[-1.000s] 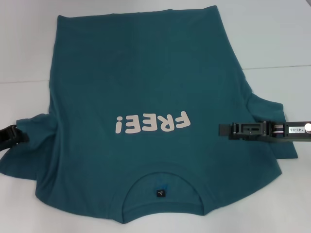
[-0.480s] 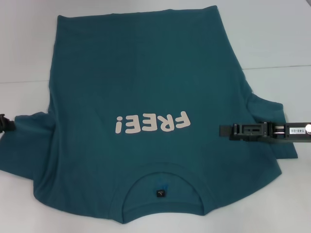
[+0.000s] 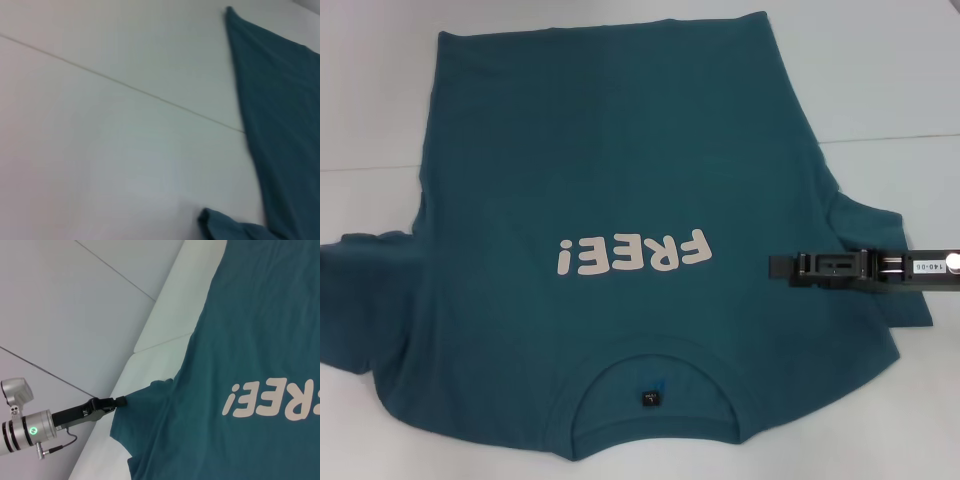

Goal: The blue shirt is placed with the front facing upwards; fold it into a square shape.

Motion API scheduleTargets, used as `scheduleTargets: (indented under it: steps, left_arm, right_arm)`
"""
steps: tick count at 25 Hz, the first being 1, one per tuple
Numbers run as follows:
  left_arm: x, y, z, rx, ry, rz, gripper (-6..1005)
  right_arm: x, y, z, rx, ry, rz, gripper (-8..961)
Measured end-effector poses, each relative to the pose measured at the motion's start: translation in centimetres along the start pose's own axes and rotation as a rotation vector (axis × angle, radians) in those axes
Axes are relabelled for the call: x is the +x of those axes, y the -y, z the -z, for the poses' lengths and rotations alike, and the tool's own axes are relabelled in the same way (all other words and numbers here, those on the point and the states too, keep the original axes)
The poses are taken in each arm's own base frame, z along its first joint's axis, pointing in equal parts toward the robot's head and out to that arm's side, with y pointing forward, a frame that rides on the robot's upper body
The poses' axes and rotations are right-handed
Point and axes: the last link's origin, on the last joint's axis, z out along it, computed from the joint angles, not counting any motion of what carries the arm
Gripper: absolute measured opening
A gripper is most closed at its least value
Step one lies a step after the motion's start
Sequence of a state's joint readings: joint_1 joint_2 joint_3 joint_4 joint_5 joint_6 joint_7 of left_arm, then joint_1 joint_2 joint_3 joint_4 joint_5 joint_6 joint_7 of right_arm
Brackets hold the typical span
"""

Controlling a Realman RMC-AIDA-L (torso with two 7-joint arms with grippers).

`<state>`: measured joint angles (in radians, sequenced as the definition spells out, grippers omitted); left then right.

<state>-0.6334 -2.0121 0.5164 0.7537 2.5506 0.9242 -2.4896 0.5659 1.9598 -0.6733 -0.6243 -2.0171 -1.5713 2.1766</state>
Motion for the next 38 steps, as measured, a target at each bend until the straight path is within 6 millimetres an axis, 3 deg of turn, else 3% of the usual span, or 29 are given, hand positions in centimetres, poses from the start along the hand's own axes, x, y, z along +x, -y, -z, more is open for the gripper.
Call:
scheduleTargets:
  steps: [14,23,31,33,38]
  left_arm:
    - [-0.3,0.1,0.4,0.004,0.016,0.026,89]
    - [0.6,0.1,1.0,-0.037,-0.007,0.026,136]
    - [0.6,-0.2,0.4,-0.011,-0.003,-0.017,178]
    - [0.8,-0.3,0.3,-0.006,-0.007,-0.028,414]
    - [1.0,-0.6,-0.2,0.024,-0.007,-0.082,591]
  right_arm:
    - [0.0,0.0,-0.1,0.002,0.002,-0.001,818]
    - [0.0,0.1,0.1,0.007,0.004,0.0,818]
    - [0.1,0.2,0.1,0.007,0.004,0.003,818]
    - [0.1,0.2,0.1,0.008,0.004,0.003,818]
    - [0.2,0.2,0.1,0.009,0.004,0.0,818]
